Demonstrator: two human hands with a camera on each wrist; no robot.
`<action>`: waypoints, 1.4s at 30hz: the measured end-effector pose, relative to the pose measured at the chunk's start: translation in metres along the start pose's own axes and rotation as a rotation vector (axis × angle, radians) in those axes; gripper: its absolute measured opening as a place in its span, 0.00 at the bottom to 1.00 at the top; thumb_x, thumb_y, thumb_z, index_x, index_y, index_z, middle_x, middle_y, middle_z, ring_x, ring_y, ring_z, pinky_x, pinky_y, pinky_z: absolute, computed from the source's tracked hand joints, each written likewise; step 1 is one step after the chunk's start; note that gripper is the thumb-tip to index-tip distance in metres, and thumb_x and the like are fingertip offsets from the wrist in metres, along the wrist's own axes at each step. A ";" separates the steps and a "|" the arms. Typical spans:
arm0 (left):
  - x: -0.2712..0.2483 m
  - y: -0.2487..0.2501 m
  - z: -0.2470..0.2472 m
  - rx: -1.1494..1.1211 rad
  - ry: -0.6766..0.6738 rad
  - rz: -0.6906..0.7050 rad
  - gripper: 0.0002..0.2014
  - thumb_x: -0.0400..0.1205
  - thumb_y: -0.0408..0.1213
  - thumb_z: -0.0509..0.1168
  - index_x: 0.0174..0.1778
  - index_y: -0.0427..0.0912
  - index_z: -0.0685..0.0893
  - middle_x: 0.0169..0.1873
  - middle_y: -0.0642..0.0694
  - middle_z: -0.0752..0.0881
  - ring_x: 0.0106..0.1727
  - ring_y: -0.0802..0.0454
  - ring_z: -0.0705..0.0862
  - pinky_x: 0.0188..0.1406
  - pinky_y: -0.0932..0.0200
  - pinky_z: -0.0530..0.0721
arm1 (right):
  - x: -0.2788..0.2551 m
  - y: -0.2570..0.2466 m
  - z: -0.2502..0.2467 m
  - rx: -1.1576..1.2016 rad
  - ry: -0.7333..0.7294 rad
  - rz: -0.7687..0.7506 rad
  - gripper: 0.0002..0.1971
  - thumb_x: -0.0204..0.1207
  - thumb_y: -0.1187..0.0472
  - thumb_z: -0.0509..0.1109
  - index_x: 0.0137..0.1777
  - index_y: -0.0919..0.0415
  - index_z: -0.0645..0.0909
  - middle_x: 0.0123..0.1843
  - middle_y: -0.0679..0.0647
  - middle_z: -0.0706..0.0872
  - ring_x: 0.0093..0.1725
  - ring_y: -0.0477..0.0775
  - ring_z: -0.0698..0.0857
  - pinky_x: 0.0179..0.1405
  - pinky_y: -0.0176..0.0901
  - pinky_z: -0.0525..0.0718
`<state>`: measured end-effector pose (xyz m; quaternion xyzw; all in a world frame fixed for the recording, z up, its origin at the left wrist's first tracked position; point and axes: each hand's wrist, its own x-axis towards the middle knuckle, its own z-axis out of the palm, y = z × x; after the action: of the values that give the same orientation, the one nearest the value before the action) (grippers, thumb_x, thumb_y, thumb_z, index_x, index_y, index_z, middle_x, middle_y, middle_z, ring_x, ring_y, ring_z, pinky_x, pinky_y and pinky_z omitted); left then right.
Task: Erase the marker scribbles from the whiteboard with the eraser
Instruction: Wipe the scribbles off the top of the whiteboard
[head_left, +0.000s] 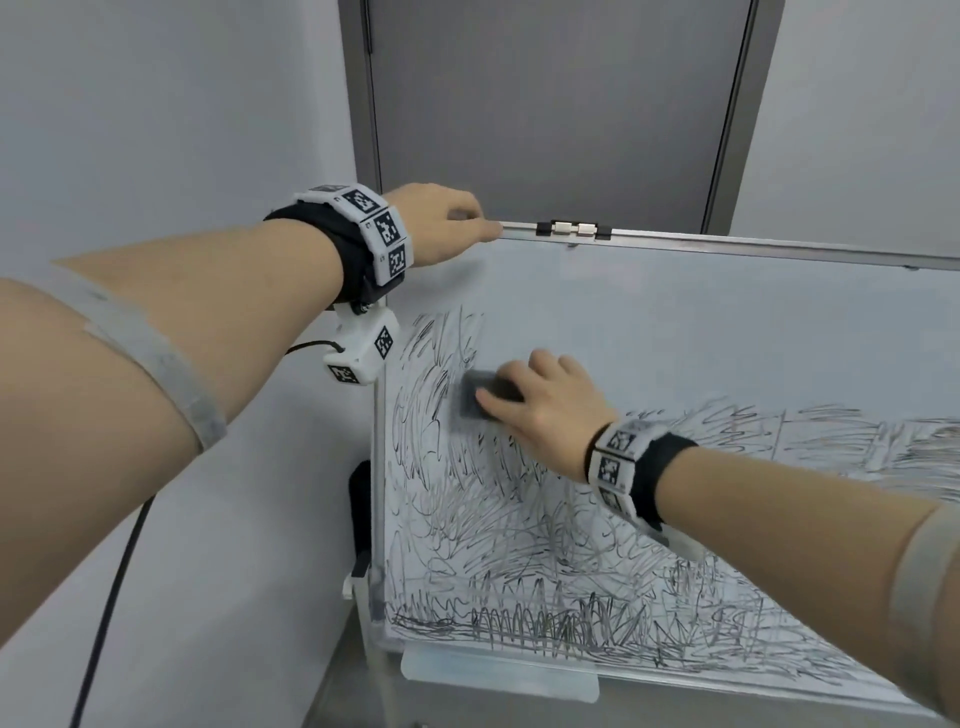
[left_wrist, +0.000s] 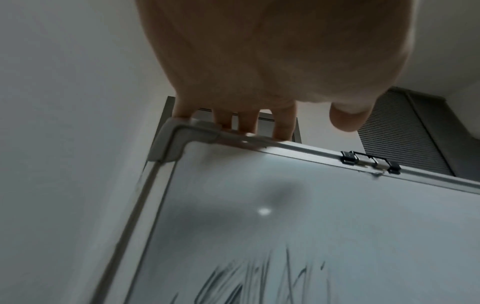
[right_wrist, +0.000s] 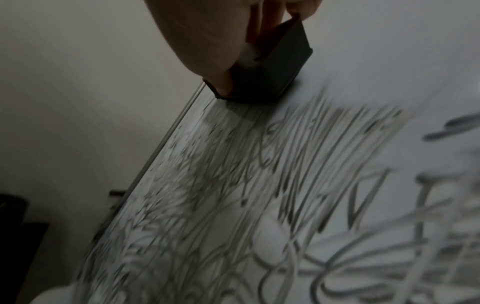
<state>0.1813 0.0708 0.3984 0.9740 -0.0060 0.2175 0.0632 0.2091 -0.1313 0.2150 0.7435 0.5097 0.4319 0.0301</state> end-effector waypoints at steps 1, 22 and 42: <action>-0.001 0.000 -0.001 -0.012 -0.011 0.002 0.26 0.77 0.70 0.54 0.59 0.59 0.84 0.56 0.54 0.85 0.62 0.46 0.81 0.68 0.45 0.78 | -0.006 -0.006 0.005 -0.003 -0.038 -0.033 0.24 0.69 0.63 0.75 0.67 0.54 0.81 0.55 0.58 0.81 0.48 0.61 0.74 0.40 0.51 0.71; -0.025 -0.003 -0.014 -0.102 -0.009 0.022 0.27 0.82 0.52 0.54 0.75 0.48 0.78 0.70 0.41 0.81 0.73 0.40 0.76 0.70 0.51 0.72 | 0.051 -0.009 -0.021 -0.102 0.064 0.044 0.25 0.69 0.65 0.74 0.67 0.56 0.80 0.53 0.62 0.81 0.48 0.63 0.76 0.40 0.53 0.70; -0.038 -0.019 -0.008 -0.329 0.071 -0.065 0.26 0.66 0.45 0.53 0.58 0.43 0.84 0.44 0.49 0.86 0.50 0.44 0.82 0.56 0.48 0.80 | 0.103 -0.007 -0.029 -0.176 0.128 0.123 0.22 0.75 0.63 0.70 0.70 0.53 0.78 0.57 0.59 0.81 0.49 0.63 0.75 0.39 0.51 0.61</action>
<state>0.1441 0.0904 0.3868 0.9419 -0.0079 0.2457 0.2290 0.1958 -0.0590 0.2924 0.7386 0.4244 0.5226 0.0360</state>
